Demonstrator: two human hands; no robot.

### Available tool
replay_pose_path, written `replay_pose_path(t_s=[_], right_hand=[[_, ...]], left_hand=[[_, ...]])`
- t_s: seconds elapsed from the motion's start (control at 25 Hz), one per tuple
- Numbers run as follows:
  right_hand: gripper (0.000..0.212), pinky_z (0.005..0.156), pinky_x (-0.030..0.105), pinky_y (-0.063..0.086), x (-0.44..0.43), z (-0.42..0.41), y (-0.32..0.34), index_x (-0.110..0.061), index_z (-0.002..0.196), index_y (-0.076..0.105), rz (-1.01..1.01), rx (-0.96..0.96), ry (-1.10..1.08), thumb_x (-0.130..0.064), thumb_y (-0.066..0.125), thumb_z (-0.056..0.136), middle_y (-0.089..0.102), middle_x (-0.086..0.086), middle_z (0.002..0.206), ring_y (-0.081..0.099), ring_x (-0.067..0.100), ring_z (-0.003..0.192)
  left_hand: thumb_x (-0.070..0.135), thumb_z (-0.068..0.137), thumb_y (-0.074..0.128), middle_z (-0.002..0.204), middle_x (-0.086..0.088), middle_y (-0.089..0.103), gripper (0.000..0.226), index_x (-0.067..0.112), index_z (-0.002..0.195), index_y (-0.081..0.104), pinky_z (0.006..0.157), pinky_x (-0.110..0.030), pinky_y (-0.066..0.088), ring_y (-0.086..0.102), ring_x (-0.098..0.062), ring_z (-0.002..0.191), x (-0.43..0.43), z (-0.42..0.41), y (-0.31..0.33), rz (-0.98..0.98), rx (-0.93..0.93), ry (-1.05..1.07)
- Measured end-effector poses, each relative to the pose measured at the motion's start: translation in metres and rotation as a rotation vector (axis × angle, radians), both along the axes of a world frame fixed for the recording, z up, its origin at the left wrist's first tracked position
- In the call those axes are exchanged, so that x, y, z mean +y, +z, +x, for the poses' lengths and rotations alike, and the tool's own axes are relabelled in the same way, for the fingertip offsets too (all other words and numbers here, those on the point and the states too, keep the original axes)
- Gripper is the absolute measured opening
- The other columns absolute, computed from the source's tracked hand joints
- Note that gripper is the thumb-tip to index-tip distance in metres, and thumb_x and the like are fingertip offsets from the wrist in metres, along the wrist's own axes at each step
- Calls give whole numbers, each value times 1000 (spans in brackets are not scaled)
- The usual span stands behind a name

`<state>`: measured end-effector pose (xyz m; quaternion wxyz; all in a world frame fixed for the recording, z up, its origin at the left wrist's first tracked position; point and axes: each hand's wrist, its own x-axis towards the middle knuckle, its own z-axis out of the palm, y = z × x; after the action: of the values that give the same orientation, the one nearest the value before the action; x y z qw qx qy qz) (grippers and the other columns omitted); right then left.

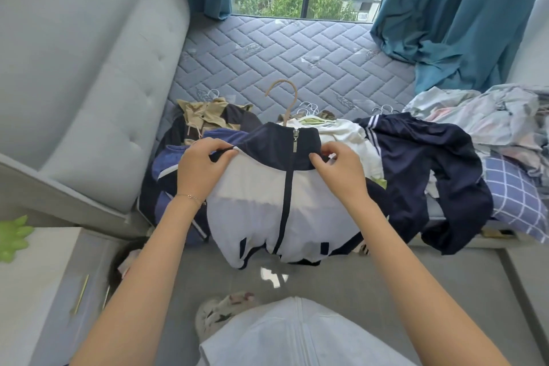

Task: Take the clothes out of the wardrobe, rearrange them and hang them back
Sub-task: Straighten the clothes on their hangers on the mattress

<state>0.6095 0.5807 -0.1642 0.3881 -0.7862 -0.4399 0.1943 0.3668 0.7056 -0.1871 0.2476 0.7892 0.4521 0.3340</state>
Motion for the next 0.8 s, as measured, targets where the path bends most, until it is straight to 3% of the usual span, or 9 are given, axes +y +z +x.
replay_pose_path(t_s=[0.32, 0.52, 0.68, 0.8], right_hand=[[13, 67, 23, 33, 27, 98, 7, -16, 86, 68, 26, -154, -63, -30, 70, 84, 61, -9, 86, 52, 9, 81], [12, 66, 25, 32, 80, 134, -9, -18, 80, 66, 23, -169, -113, -29, 71, 83, 59, -9, 82, 53, 13, 80], [13, 70, 27, 35, 122, 162, -23, -13, 83, 69, -21, -168, -143, -26, 72, 83, 64, -3, 85, 56, 18, 83], [12, 69, 26, 33, 146, 188, -32, -14, 84, 69, -37, -171, -183, -26, 71, 83, 63, -5, 84, 55, 16, 82]], left_hand=[[25, 87, 68, 88, 8, 69, 9, 18, 89, 73, 78, -22, 45, 60, -7, 87, 22, 101, -9, -60, -54, -5], [23, 87, 68, 88, 7, 70, 9, 16, 90, 74, 75, -10, 41, 59, -4, 84, 81, 146, -23, -136, -62, -19], [21, 88, 68, 90, 1, 70, 9, 14, 91, 73, 77, -22, 46, 60, -12, 86, 126, 183, -43, -204, -18, -34], [21, 88, 68, 89, 2, 69, 9, 15, 91, 72, 73, -14, 41, 59, -10, 83, 155, 215, -58, -215, -14, -68]])
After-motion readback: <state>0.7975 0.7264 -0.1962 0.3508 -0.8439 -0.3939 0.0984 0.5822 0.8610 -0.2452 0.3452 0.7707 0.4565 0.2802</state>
